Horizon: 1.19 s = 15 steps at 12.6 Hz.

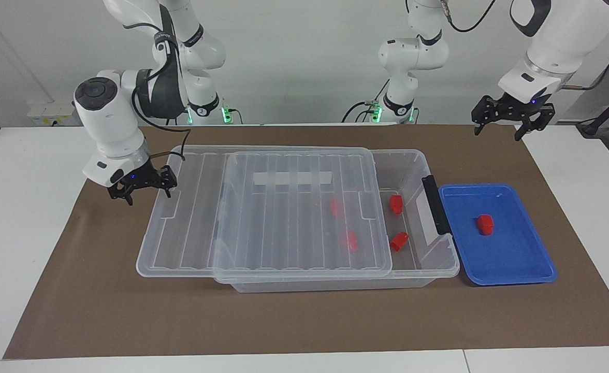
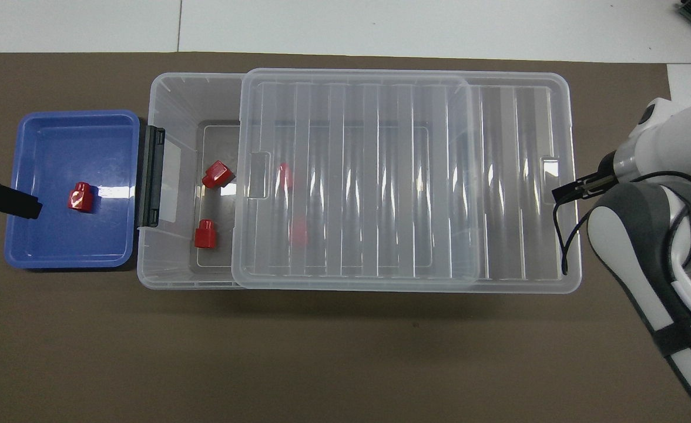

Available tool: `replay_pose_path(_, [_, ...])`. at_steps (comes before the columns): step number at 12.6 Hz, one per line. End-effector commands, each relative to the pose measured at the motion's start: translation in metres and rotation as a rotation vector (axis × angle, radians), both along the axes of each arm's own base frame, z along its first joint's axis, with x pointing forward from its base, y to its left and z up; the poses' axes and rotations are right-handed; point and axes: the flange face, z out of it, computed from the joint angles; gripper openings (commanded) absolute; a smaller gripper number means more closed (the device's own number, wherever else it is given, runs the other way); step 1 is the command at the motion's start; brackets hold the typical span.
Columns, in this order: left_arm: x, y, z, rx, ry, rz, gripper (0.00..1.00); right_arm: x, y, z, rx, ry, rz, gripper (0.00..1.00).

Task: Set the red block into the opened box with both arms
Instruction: 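Slide the clear lid toward the right arm with the right gripper, then release the lid with the right gripper while the left gripper reaches the block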

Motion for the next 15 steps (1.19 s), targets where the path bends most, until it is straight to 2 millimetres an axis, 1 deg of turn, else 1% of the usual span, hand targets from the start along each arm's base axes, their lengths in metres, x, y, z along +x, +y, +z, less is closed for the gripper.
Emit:
replay_pose_path(1, [-0.007, 0.002, 0.002, -0.009, 0.004, 0.003, 1.0, -0.006, -0.014, -0.001, -0.018, -0.001, 0.063, 1.0])
replay_pose_path(2, [-0.009, 0.001, 0.002, -0.009, 0.014, -0.007, 1.0, -0.006, -0.017, -0.001, -0.02, 0.001, 0.08, 1.0])
replay_pose_path(3, [-0.013, -0.009, 0.009, -0.01, -0.005, -0.019, 1.0, -0.006, -0.026, -0.002, -0.02, 0.004, 0.093, 1.0])
replay_pose_path(4, [-0.012, -0.015, 0.009, -0.01, -0.009, -0.027, 1.0, -0.005, -0.028, -0.002, -0.02, -0.004, 0.121, 1.0])
replay_pose_path(5, [-0.015, -0.016, 0.006, -0.009, 0.006, -0.03, 1.0, -0.004, -0.032, -0.002, -0.021, -0.005, 0.132, 1.0])
replay_pose_path(7, [-0.014, -0.003, 0.0, -0.01, -0.006, -0.004, 1.0, -0.004, -0.033, -0.001, -0.023, -0.007, 0.132, 1.0])
replay_pose_path(8, [-0.01, 0.019, -0.008, -0.011, -0.07, 0.028, 1.0, -0.003, -0.032, -0.001, -0.021, -0.008, 0.133, 1.0])
replay_pose_path(9, [-0.014, 0.031, -0.022, -0.012, -0.1, 0.044, 1.0, -0.003, -0.032, 0.001, -0.021, -0.006, 0.134, 1.0])
replay_pose_path(10, [-0.017, 0.035, -0.039, -0.014, -0.146, 0.057, 1.0, -0.003, -0.032, 0.002, -0.019, -0.001, 0.129, 1.0])
replay_pose_path(11, [-0.01, 0.048, -0.055, -0.012, -0.207, 0.075, 1.0, -0.004, -0.029, 0.007, -0.015, -0.008, 0.121, 1.0])
replay_pose_path(12, [-0.002, 0.061, -0.077, -0.009, -0.218, 0.095, 1.0, -0.006, -0.025, 0.013, -0.01, -0.01, 0.111, 1.0])
replay_pose_path(13, [0.009, 0.073, -0.099, -0.005, -0.224, 0.114, 1.0, -0.012, -0.024, 0.024, -0.007, -0.016, 0.078, 1.0])
replay_pose_path(14, [0.018, 0.08, -0.121, -0.003, -0.218, 0.123, 1.0, -0.015, -0.022, 0.033, -0.008, -0.023, 0.057, 1.0])
replay_pose_path(15, [0.027, 0.084, -0.141, -0.002, -0.225, 0.131, 1.0, -0.017, -0.022, 0.035, -0.007, -0.02, 0.045, 1.0])
